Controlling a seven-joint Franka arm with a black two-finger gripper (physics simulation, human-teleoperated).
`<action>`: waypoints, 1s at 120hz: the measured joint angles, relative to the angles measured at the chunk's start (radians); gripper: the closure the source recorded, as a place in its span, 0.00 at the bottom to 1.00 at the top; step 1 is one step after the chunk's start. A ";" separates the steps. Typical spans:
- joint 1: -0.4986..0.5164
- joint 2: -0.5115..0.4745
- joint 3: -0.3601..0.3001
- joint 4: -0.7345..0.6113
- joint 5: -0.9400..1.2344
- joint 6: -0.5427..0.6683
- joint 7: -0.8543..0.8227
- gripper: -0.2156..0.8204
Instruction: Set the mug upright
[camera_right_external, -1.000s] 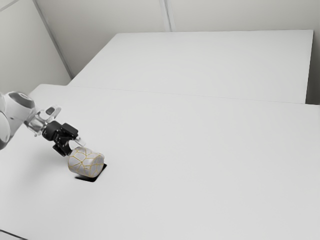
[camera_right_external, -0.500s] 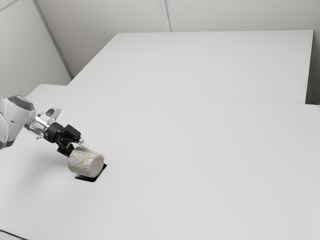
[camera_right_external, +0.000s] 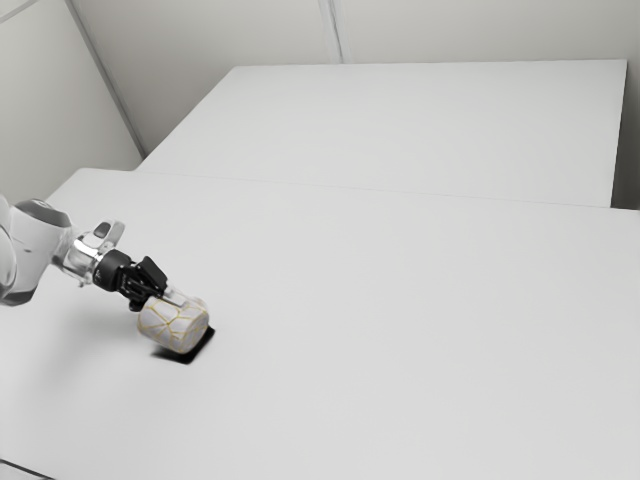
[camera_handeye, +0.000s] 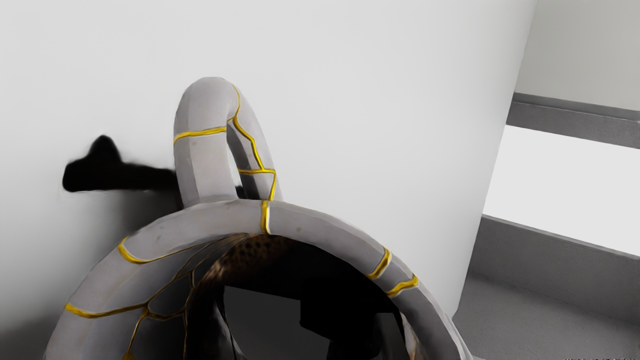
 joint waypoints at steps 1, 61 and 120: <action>0.000 -0.001 0.000 -0.001 -0.002 -0.001 0.000 0.90; -0.062 -0.168 -0.077 0.024 0.104 0.173 -0.120 0.96; -0.430 -0.292 -0.079 -0.164 0.610 0.661 -0.778 0.96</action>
